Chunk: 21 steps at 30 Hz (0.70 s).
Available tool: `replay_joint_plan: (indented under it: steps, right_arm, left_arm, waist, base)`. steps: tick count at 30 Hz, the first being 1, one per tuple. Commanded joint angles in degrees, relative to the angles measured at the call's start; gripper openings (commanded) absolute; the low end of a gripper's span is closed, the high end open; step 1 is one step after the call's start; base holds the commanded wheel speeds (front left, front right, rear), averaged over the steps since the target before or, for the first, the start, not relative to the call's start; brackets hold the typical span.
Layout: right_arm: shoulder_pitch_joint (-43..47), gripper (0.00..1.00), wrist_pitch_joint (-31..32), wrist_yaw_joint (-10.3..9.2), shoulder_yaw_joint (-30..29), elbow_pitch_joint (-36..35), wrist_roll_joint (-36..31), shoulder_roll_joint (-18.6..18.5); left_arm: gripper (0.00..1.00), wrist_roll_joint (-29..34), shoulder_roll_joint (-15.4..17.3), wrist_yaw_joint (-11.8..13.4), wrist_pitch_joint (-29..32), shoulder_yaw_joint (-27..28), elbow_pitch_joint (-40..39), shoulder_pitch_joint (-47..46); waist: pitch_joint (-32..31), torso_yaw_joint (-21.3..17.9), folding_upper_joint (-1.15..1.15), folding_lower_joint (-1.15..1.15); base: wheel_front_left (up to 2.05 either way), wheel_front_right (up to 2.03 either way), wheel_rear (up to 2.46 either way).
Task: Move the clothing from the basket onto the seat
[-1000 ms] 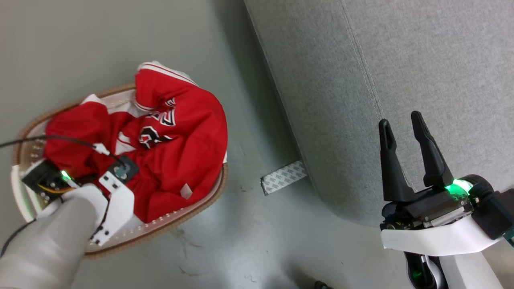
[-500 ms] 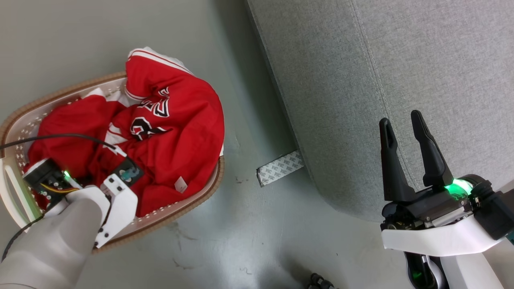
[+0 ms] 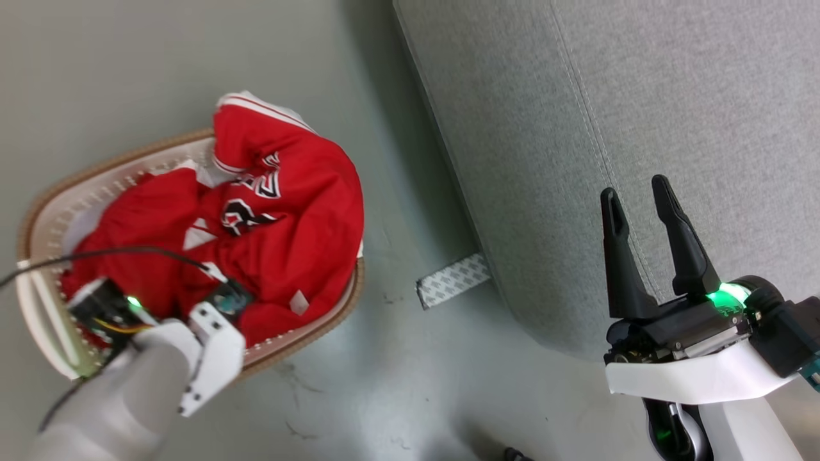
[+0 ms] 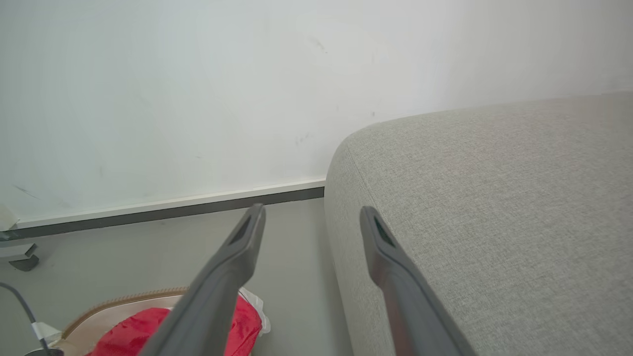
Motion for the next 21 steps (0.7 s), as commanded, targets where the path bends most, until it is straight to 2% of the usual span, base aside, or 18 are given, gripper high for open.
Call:
replay_joint_plan:
  steps: [1, 6, 11, 15, 21]
  right_arm:
    - [-0.49, 1.00, 0.05, -0.12, -0.51, 0.49, -1.02, -0.12]
    - [-0.15, 1.00, 0.05, -0.12, -1.94, 1.57, -3.07, -0.13]
    - [0.94, 1.00, 0.05, -0.12, -3.61, 3.02, -5.71, -0.15]
    - [1.78, 1.00, 0.05, -0.12, -4.75, 3.95, -7.67, -0.15]
    - [3.44, 1.00, 0.05, -0.12, -6.83, 5.33, -9.91, -0.16]
  left_arm:
    - [0.00, -0.87, -0.51, 0.62, -1.11, 0.11, -1.02, 1.53]
    - [0.00, -2.86, -2.42, 1.32, -3.61, 0.61, -4.48, 4.11]
    - [0.00, -5.21, -3.94, 1.00, -5.74, 1.34, -9.45, 6.71]
    - [0.00, -8.24, -5.33, -0.92, -5.48, 2.73, -12.77, 5.73]
    - [0.00, -13.23, -9.64, -2.90, -6.55, 5.13, -14.99, 6.79]
  waist:
    - [-1.76, 1.18, 0.00, 0.00]
    - [-6.79, 3.77, 0.00, 0.00]
    - [-12.75, 6.81, 0.00, 0.00]
    - [-17.06, 9.17, 0.00, 0.00]
    - [-23.19, 12.82, 0.00, 0.00]
  base:
    - [0.00, 0.00, 0.00]
    - [0.00, 0.00, 0.00]
    - [0.00, 0.00, 0.00]
    - [0.00, 0.00, 0.00]
    - [0.00, 0.00, 0.00]
